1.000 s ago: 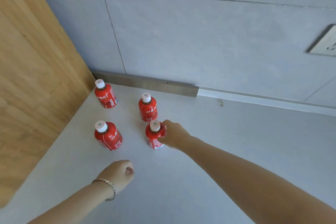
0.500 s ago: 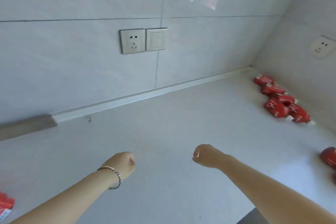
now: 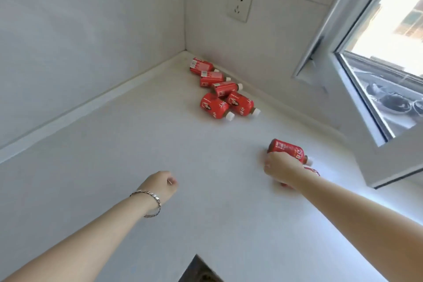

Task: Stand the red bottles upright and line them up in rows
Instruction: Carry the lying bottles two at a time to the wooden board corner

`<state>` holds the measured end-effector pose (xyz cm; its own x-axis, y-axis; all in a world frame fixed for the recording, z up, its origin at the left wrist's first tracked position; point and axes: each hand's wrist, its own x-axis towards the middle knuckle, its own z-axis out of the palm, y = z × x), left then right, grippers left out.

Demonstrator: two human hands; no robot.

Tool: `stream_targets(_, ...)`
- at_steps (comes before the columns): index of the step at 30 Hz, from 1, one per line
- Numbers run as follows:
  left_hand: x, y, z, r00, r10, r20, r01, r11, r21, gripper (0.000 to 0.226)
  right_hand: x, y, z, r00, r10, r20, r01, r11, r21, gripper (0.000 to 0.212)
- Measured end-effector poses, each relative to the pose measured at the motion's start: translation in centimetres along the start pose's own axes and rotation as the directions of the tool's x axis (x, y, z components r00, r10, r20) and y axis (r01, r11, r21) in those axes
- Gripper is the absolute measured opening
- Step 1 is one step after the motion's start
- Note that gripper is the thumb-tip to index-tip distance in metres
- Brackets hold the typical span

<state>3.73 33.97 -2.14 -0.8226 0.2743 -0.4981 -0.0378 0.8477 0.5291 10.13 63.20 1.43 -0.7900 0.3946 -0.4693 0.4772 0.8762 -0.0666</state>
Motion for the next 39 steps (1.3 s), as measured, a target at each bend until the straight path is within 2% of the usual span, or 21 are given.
stream_targets(3, 1.6, 3.9, 2.2, 0.999, 0.035, 0.039, -0.036, 0.999, 0.028, 0.019, 1.2, 6.0, -0.5, 0.993, 0.119, -0.025, -0.120, 0.992, -0.035, 0.038)
stream_targets(7, 2.9, 6.9, 4.1, 0.994, 0.066, 0.090, -0.074, 0.994, 0.082, 0.016, 1.6, 12.4, 1.2, 0.978, 0.192, 0.083, -0.179, 0.974, -0.140, 0.062)
stream_targets(9, 3.0, 7.7, 4.8, 0.991, 0.069, 0.114, -0.080, 0.992, 0.093, 0.016, 1.7, 14.7, 2.7, 0.974, 0.202, 0.107, -0.187, 0.973, -0.136, 0.055)
stream_targets(13, 3.0, 9.3, 5.8, 0.984, 0.086, 0.153, -0.105, 0.987, 0.119, 0.018, 0.9, 16.8, 4.8, 0.993, 0.110, 0.040, -0.110, 0.994, 0.017, 0.028)
stream_targets(16, 3.3, 10.5, 6.6, 0.977, 0.098, 0.188, -0.131, 0.977, 0.167, 0.017, -0.4, 17.1, 5.0, 0.997, 0.042, 0.070, -0.049, 0.994, 0.096, 0.028)
stream_targets(20, 4.3, 13.1, 8.5, 0.962, 0.116, 0.249, -0.170, 0.963, 0.208, 0.013, -2.3, 15.5, 3.0, 0.993, 0.000, -0.120, 0.030, 0.968, 0.249, 0.035)
stream_targets(22, 4.8, 14.8, 9.5, 0.959, 0.153, 0.239, -0.207, 0.953, 0.221, 0.013, -2.4, 14.3, 1.8, 0.983, 0.012, -0.181, 0.024, 0.981, 0.195, 0.038)
stream_targets(24, 5.5, 16.8, 10.4, 0.953, 0.224, 0.203, -0.269, 0.934, 0.236, 0.026, -2.2, 13.6, 1.3, 0.977, 0.012, -0.215, 0.004, 0.997, 0.072, 0.041)
stream_targets(26, 6.5, 19.2, 11.3, 0.924, 0.333, 0.188, -0.377, 0.875, 0.304, 0.042, -1.9, 13.6, 1.9, 0.980, -0.011, -0.200, 0.016, 1.000, 0.025, 0.037)
stream_targets(29, 8.6, 23.7, 13.4, 0.850, 0.492, 0.189, -0.526, 0.763, 0.376, 0.061, -1.7, 14.3, 2.7, 0.985, 0.032, -0.170, -0.010, 0.992, 0.126, 0.021)
stream_targets(30, 9.2, 25.0, 14.0, 0.829, 0.525, 0.193, -0.556, 0.737, 0.383, 0.067, -1.9, 14.2, 2.6, 0.986, 0.078, -0.146, -0.052, 0.983, 0.175, 0.026)
stream_targets(31, 10.0, 26.1, 14.9, 0.806, 0.550, 0.217, -0.588, 0.706, 0.395, 0.073, -2.0, 14.6, 2.9, 0.986, 0.075, -0.150, -0.043, 0.978, 0.205, 0.030)
stream_targets(32, 10.9, 26.9, 15.8, 0.786, 0.558, 0.265, -0.615, 0.663, 0.427, 0.079, -2.1, 14.9, 2.6, 0.990, 0.088, -0.107, -0.054, 0.955, 0.291, 0.026)
stream_targets(33, 11.6, 27.4, 16.7, 0.768, 0.555, 0.319, -0.636, 0.609, 0.473, 0.084, -1.9, 15.2, 2.9, 0.993, 0.065, -0.099, -0.033, 0.954, 0.299, 0.020)
stream_targets(34, 12.3, 27.6, 17.5, 0.760, 0.540, 0.360, -0.644, 0.554, 0.528, 0.088, -1.8, 15.4, 2.8, 0.990, 0.105, -0.099, -0.071, 0.952, 0.299, 0.019)
stream_targets(35, 12.8, 27.6, 18.2, 0.760, 0.534, 0.370, -0.639, 0.509, 0.577, 0.090, -1.6, 15.6, 3.0, 0.978, 0.137, -0.156, -0.094, 0.963, 0.254, 0.020)
stream_targets(36, 13.3, 27.5, 18.7, 0.766, 0.541, 0.346, -0.622, 0.491, 0.609, 0.090, -1.3, 15.8, 2.9, 0.952, 0.121, -0.280, -0.083, 0.986, 0.144, 0.025)
stream_targets(37, 13.6, 27.5, 19.1, 0.774, 0.558, 0.300, -0.604, 0.507, 0.615, 0.087, -1.4, 15.8, 2.5, 0.952, 0.039, -0.304, -0.017, 0.997, 0.074, 0.029)
stream_targets(38, 13.8, 27.4, 19.2, 0.781, 0.570, 0.255, -0.591, 0.544, 0.596, 0.082, -1.6, 15.7, 2.5, 0.982, -0.029, -0.189, 0.034, 0.999, 0.027, 0.039)
stream_targets(39, 14.0, 27.3, 19.2, 0.785, 0.579, 0.222, -0.589, 0.585, 0.558, 0.079, -1.2, 16.4, 2.8, 0.981, -0.170, -0.094, 0.159, 0.981, -0.113, 0.052)
